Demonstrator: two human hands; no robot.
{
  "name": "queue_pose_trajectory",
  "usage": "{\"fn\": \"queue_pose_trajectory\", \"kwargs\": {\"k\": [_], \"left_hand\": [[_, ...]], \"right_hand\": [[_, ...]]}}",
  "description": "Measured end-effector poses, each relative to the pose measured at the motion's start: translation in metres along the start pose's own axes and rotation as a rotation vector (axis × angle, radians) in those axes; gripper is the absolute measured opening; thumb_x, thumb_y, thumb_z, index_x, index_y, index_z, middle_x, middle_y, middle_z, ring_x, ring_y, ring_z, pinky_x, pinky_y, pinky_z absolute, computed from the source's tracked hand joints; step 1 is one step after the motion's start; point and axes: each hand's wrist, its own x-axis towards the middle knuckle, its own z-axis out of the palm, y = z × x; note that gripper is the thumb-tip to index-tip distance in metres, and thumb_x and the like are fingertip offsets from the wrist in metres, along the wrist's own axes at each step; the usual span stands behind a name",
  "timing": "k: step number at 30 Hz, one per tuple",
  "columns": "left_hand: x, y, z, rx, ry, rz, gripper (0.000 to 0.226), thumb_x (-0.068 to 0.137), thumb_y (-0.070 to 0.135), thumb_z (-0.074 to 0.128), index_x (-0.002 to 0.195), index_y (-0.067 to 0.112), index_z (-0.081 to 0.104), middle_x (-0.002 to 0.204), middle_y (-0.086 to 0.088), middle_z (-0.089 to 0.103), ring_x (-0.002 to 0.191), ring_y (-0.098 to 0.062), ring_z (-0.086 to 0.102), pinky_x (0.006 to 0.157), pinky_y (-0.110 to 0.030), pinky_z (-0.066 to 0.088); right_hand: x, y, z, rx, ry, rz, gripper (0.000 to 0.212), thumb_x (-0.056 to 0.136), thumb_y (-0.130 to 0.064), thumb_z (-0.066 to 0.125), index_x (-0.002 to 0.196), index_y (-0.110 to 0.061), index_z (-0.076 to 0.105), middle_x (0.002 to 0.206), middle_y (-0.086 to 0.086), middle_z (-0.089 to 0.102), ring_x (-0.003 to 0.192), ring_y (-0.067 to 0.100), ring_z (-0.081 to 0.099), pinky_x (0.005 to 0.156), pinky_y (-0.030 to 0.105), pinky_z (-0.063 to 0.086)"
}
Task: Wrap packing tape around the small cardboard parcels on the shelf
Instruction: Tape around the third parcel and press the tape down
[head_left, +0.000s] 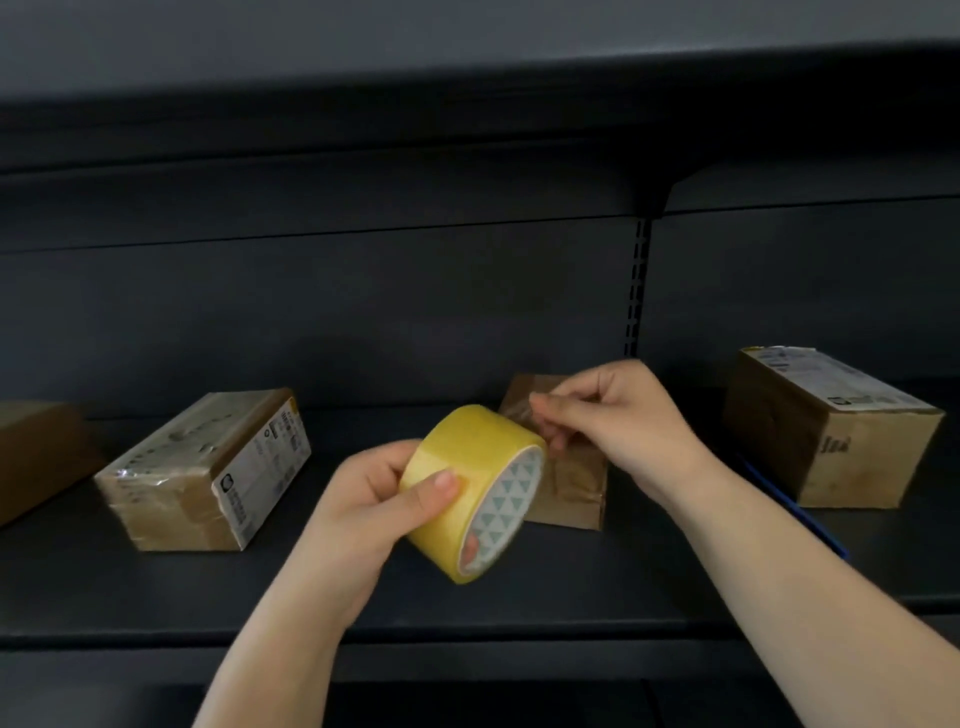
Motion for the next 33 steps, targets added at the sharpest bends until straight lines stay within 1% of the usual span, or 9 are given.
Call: {"fn": "queue_pose_trajectory", "kwargs": {"k": [3, 9, 12, 15, 17, 21, 23, 28, 33], "left_hand": [[-0.004, 0.011, 0.004, 0.115, 0.053, -0.014, 0.043, 0.049, 0.050, 0.076, 0.075, 0.017, 0.074, 0.065, -0.004, 0.070, 0.055, -0.013, 0.064, 0.052, -0.027, 0.052], [-0.010, 0.010, 0.002, -0.098, -0.263, 0.086, 0.045, 0.070, 0.039, 0.076, 0.110, 0.022, 0.066, 0.068, -0.007, 0.073, 0.059, -0.019, 0.069, 0.070, -0.038, 0.057], [-0.012, 0.017, 0.016, -0.161, -0.136, 0.001, 0.048, 0.066, 0.040, 0.079, 0.105, 0.016, 0.067, 0.063, -0.012, 0.070, 0.052, -0.024, 0.067, 0.054, -0.033, 0.056], [-0.016, 0.019, 0.034, -0.103, 0.034, -0.132, 0.045, 0.071, 0.039, 0.071, 0.101, 0.005, 0.064, 0.060, -0.017, 0.067, 0.049, -0.025, 0.064, 0.052, -0.034, 0.054], [-0.016, 0.017, 0.038, -0.070, 0.038, -0.175, 0.041, 0.076, 0.035, 0.071, 0.102, 0.005, 0.063, 0.061, -0.019, 0.068, 0.052, -0.027, 0.065, 0.055, -0.035, 0.055], [-0.008, 0.022, 0.020, -0.138, -0.068, -0.134, 0.051, 0.060, 0.022, 0.080, 0.106, 0.006, 0.064, 0.071, -0.019, 0.072, 0.062, -0.027, 0.070, 0.057, -0.032, 0.056], [-0.002, 0.020, 0.027, -0.115, -0.057, -0.150, 0.041, 0.070, 0.019, 0.075, 0.107, 0.008, 0.061, 0.074, -0.015, 0.073, 0.066, -0.024, 0.071, 0.059, -0.029, 0.056], [-0.003, 0.011, 0.063, -0.082, 0.070, -0.302, 0.033, 0.079, 0.031, 0.057, 0.100, 0.006, 0.062, 0.067, -0.017, 0.072, 0.056, -0.023, 0.068, 0.062, -0.035, 0.059], [-0.010, 0.016, 0.067, -0.074, 0.085, -0.276, 0.036, 0.080, 0.036, 0.053, 0.098, 0.008, 0.063, 0.066, -0.020, 0.070, 0.056, -0.026, 0.068, 0.063, -0.039, 0.058]], "right_hand": [[0.010, -0.009, -0.007, 0.033, 0.024, 0.026, 0.014, 0.081, -0.009, 0.068, 0.067, -0.006, 0.071, 0.056, 0.003, 0.066, 0.050, 0.010, 0.059, 0.057, 0.016, 0.051], [0.030, -0.016, -0.012, 0.083, -0.148, 0.142, 0.013, 0.077, -0.011, 0.071, 0.064, -0.009, 0.070, 0.054, 0.001, 0.065, 0.051, 0.008, 0.058, 0.054, 0.016, 0.050], [0.038, -0.016, -0.014, 0.033, -0.182, 0.160, 0.010, 0.073, -0.014, 0.075, 0.065, -0.009, 0.071, 0.056, 0.001, 0.066, 0.053, 0.007, 0.060, 0.054, 0.015, 0.050], [0.052, -0.013, -0.025, -0.025, -0.096, 0.159, 0.010, 0.074, -0.015, 0.074, 0.069, -0.008, 0.070, 0.060, 0.002, 0.067, 0.058, 0.008, 0.060, 0.053, 0.012, 0.050], [0.060, -0.011, -0.031, -0.054, -0.106, 0.169, 0.010, 0.074, -0.017, 0.074, 0.069, -0.009, 0.070, 0.065, 0.003, 0.068, 0.062, 0.010, 0.060, 0.059, 0.014, 0.051], [0.073, -0.002, -0.037, -0.090, -0.099, 0.127, 0.010, 0.076, -0.020, 0.074, 0.071, -0.011, 0.071, 0.071, 0.005, 0.069, 0.071, 0.015, 0.061, 0.076, 0.024, 0.051], [0.080, 0.003, -0.039, -0.129, -0.111, 0.144, 0.010, 0.076, -0.021, 0.074, 0.073, -0.011, 0.072, 0.074, 0.005, 0.070, 0.075, 0.016, 0.062, 0.082, 0.029, 0.050], [0.091, 0.017, -0.043, -0.226, -0.032, 0.195, 0.013, 0.076, -0.019, 0.076, 0.073, -0.007, 0.070, 0.064, 0.003, 0.066, 0.058, 0.011, 0.055, 0.062, 0.019, 0.048], [0.094, 0.021, -0.050, -0.232, -0.053, 0.203, 0.012, 0.077, -0.019, 0.076, 0.071, -0.009, 0.071, 0.061, 0.002, 0.064, 0.050, 0.008, 0.051, 0.054, 0.017, 0.045]]}}
